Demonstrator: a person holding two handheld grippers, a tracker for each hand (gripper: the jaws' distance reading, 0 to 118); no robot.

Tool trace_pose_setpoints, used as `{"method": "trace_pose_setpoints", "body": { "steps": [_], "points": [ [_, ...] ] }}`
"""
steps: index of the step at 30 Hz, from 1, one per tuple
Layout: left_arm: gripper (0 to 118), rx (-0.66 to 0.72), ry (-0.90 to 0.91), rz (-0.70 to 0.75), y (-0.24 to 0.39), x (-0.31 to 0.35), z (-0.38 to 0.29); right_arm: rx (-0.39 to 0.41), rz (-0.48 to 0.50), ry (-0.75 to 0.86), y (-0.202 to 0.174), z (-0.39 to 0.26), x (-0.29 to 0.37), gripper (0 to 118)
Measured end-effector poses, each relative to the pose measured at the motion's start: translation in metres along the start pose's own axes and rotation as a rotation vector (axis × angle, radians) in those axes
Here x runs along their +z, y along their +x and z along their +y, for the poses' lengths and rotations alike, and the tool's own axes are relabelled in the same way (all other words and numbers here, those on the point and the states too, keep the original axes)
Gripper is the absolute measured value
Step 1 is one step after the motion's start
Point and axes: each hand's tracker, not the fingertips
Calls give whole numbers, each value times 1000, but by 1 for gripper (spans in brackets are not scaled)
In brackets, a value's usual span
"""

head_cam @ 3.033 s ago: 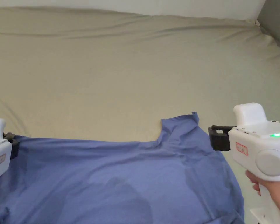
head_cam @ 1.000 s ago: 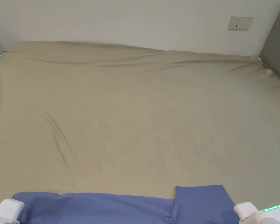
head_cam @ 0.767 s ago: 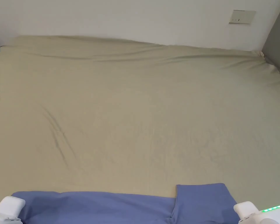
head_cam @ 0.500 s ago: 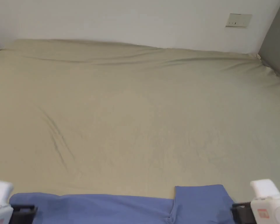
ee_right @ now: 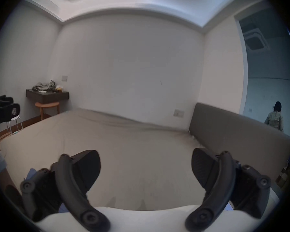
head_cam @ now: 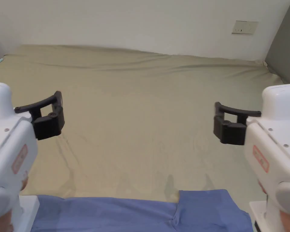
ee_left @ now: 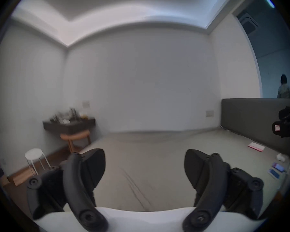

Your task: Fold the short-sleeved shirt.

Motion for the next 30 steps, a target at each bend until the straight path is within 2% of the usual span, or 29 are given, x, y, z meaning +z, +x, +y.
{"method": "trace_pose_setpoints", "body": {
  "steps": [1,2,3,4,5,6,8,12,19,24,27,30],
  "points": [
    [82,-22,20,18,9,4,3,4,13,23,-5,-1,1,81],
    [70,-28,6,-4,16,6,5,10,30,28,-13,0,4,41],
    [56,-29,-8,-32,22,8,8,17,25,34,-20,1,7,14],
    [37,-32,-18,-59,24,5,5,20,26,39,-26,1,8,0],
    [12,-29,-23,-78,28,6,5,23,28,44,-34,0,9,0],
    [12,-29,-25,-77,33,7,3,26,33,51,-39,-1,11,0],
    [4,-38,-25,-81,40,7,-2,35,77,26,-46,-1,12,0],
    [0,-60,-41,-121,48,8,-8,60,59,29,-59,-3,15,0],
    [0,-91,-33,-107,49,4,-6,60,43,25,-46,-9,3,0],
    [0,-105,-44,-102,50,-2,-13,67,36,12,-51,-10,0,0],
    [0,-88,-133,-170,43,-11,-26,65,36,-6,-46,-18,-6,0],
    [0,53,-313,-307,23,-27,-54,62,46,-41,-46,-25,-9,0]
  ]
}}
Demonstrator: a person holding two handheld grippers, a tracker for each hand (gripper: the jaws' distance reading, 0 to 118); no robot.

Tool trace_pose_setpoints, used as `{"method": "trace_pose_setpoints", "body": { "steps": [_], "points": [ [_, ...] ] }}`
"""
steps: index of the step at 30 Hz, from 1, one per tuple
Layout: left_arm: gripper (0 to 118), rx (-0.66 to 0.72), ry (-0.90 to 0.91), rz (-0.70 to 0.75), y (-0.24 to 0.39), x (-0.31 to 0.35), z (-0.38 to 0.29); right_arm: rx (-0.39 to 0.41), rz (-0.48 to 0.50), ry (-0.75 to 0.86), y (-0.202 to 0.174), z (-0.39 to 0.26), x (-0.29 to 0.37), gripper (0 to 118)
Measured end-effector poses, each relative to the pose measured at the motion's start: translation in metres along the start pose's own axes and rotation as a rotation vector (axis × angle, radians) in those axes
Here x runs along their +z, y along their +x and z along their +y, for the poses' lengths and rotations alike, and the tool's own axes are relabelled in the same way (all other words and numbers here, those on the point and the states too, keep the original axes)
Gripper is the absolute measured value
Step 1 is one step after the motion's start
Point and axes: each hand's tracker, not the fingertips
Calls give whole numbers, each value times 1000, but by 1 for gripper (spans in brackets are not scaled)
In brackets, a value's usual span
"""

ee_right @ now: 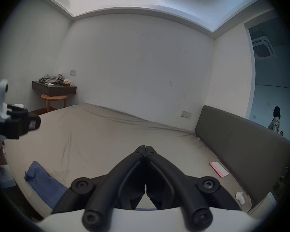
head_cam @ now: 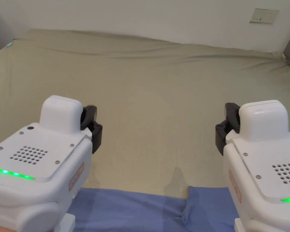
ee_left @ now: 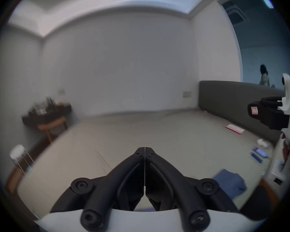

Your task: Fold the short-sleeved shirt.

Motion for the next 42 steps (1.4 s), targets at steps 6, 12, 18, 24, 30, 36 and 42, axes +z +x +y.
{"method": "trace_pose_setpoints", "body": {
  "steps": [6,12,18,24,30,36,42],
  "points": [
    [42,240,-301,-164,-94,-26,-86,19,9,-73,7,-21,-6,0],
    [116,619,-549,-204,-214,-29,-166,22,13,-142,16,-37,-10,0],
    [116,865,-606,-222,-290,-33,-212,42,6,-201,27,-55,-16,0],
    [115,1041,-622,-406,-292,-48,-240,-47,22,-250,37,-59,-21,0],
    [6,1087,-657,-458,-249,-72,-244,-44,16,-246,35,-54,-21,0],
    [6,908,-693,-359,-245,-76,-249,-36,20,-224,32,-43,-14,0],
    [6,777,-701,-299,-242,-68,-217,-42,18,-217,34,-40,-9,0]
  ]
}}
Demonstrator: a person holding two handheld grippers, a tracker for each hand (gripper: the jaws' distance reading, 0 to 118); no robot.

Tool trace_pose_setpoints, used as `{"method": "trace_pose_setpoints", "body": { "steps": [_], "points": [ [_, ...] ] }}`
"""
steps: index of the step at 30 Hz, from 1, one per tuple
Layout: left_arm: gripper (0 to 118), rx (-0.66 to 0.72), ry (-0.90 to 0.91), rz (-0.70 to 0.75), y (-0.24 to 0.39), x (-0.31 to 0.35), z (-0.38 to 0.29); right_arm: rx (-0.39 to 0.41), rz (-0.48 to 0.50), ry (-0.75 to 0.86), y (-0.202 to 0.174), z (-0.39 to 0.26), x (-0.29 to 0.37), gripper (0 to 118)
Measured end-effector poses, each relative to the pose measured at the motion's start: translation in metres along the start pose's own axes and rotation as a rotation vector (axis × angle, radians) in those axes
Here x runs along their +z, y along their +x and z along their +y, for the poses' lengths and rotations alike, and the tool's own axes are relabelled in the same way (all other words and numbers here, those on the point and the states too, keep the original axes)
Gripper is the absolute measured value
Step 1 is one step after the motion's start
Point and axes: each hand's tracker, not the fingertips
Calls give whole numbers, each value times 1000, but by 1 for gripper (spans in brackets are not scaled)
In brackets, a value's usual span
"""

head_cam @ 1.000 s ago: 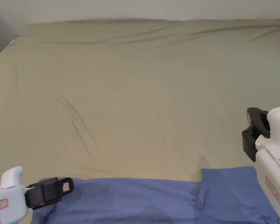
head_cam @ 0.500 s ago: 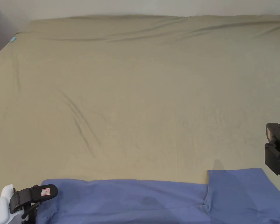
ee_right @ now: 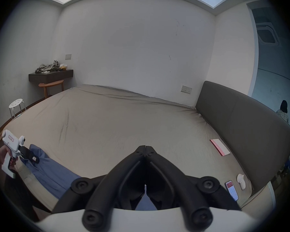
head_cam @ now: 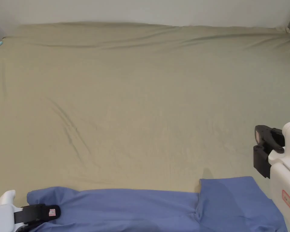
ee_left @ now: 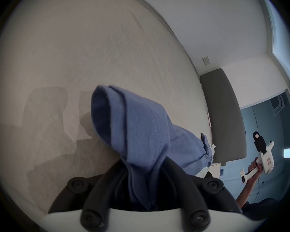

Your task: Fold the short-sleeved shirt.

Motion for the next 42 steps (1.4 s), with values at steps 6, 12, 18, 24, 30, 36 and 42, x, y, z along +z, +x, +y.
{"method": "trace_pose_setpoints", "body": {
  "steps": [6,12,18,24,30,36,42],
  "points": [
    [6,-16,17,31,11,13,-2,-1,-2,1,4,-4,3,0],
    [6,-33,52,79,21,31,2,-5,-11,4,11,-6,6,0],
    [6,-13,104,163,25,63,12,-26,-19,10,16,-8,7,0],
    [6,-146,43,183,95,67,16,-39,0,5,13,-10,5,0],
    [6,-172,-29,143,160,36,8,-42,29,22,7,-10,13,0],
    [6,-159,-116,100,186,-34,-7,-57,28,28,17,-13,19,0],
    [6,-120,-185,187,188,-109,-23,-81,15,22,31,-19,21,0]
  ]
}}
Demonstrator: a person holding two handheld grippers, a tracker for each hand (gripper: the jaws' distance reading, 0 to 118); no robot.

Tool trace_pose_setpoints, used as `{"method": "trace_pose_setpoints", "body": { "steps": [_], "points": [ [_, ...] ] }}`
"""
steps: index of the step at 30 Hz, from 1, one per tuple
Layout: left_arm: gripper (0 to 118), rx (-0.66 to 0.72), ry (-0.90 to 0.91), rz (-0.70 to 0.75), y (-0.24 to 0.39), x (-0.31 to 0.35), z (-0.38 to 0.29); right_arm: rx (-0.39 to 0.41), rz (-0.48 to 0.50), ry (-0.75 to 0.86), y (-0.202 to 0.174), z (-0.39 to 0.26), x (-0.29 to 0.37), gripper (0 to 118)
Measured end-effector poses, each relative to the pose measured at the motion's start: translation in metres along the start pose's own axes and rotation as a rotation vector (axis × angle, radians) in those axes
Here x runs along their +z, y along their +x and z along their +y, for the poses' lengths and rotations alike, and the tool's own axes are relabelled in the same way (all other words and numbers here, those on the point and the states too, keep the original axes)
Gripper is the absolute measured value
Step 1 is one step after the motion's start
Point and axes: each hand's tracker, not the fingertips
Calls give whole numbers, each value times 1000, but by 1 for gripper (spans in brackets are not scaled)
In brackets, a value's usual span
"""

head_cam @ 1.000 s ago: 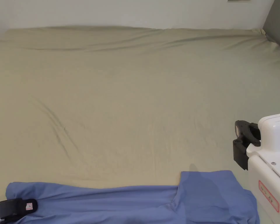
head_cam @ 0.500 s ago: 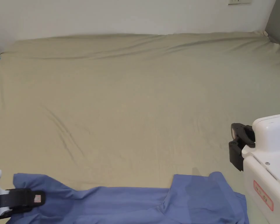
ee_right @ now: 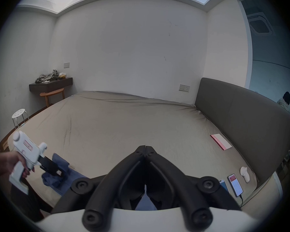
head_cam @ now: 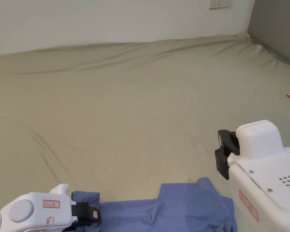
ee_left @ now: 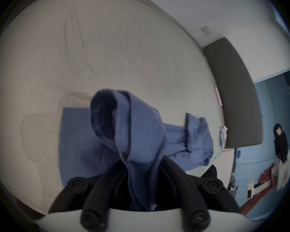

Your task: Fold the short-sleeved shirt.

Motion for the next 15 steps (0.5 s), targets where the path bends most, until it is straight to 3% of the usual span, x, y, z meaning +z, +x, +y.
{"method": "trace_pose_setpoints", "body": {
  "steps": [4,5,7,8,9,10,12,15],
  "points": [
    [8,30,-4,72,-3,-31,-1,-16,-10,-2,8,-4,0,0],
    [13,38,1,75,-3,-35,-3,-22,-14,-4,11,-5,-1,0],
    [42,45,13,86,8,-38,-7,-32,-17,-10,14,-7,-3,0],
    [73,65,23,49,9,-37,-7,-36,-17,-14,14,-8,-5,0],
    [93,83,25,-27,12,-35,-7,-39,-18,-17,15,-8,-6,0],
    [104,95,14,-91,19,-35,-8,-42,-18,-19,15,-8,-7,0],
    [107,111,-26,-211,27,-25,-6,-42,-14,-21,15,-8,-8,0],
    [107,97,59,-284,35,2,-4,-33,-12,-16,12,-5,-7,0]
  ]
}}
